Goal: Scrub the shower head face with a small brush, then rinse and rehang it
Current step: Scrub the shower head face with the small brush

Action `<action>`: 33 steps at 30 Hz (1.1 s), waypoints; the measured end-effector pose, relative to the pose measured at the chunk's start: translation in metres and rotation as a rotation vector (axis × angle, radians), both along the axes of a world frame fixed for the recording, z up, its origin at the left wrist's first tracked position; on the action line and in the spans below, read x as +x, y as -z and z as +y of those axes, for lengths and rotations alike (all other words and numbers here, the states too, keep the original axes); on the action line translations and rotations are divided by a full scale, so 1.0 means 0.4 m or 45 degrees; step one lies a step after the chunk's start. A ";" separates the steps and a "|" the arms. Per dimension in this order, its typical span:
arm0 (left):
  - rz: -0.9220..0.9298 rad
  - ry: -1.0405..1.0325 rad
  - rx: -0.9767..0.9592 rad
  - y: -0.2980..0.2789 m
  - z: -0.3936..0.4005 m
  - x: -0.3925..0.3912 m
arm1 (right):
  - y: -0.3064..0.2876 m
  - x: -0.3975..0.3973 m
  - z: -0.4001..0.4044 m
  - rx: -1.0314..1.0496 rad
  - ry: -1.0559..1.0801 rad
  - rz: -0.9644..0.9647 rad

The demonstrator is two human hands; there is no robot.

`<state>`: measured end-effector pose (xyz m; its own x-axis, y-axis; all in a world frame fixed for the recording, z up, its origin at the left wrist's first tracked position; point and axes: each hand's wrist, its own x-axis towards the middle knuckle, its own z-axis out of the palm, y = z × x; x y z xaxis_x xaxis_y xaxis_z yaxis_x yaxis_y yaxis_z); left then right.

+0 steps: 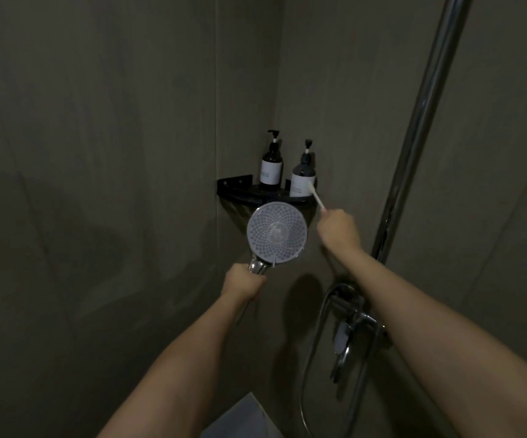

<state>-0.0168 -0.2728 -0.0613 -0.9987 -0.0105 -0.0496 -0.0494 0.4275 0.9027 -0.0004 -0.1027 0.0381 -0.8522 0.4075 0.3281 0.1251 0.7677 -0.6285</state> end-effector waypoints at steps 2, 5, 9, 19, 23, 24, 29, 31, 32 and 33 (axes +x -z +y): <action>0.012 -0.011 0.010 -0.007 -0.002 -0.003 | 0.000 0.011 -0.016 0.202 -0.099 -0.042; 0.015 -0.011 0.014 -0.011 0.001 -0.011 | 0.004 0.041 -0.088 0.475 -0.353 -0.131; 0.043 0.010 -0.026 -0.024 0.008 -0.010 | 0.034 0.017 -0.100 0.609 -0.337 -0.311; 0.055 -0.001 -0.023 -0.039 -0.005 -0.030 | 0.023 0.029 -0.094 0.624 -0.399 -0.192; 0.034 0.012 -0.037 -0.042 -0.006 -0.034 | 0.032 -0.008 -0.054 0.380 -0.212 -0.223; 0.033 0.023 -0.044 -0.043 -0.008 -0.034 | 0.024 -0.016 -0.027 0.167 -0.136 -0.186; 0.044 0.020 -0.052 -0.049 -0.013 -0.042 | 0.007 0.000 -0.022 0.392 -0.165 -0.069; 0.052 0.019 -0.058 -0.051 -0.009 -0.044 | 0.011 0.025 -0.072 0.539 -0.362 -0.104; 0.060 0.021 -0.064 -0.053 -0.006 -0.044 | 0.021 0.023 -0.083 0.580 -0.446 -0.167; 0.065 0.027 -0.071 -0.055 -0.005 -0.042 | 0.030 0.019 -0.086 0.599 -0.460 -0.223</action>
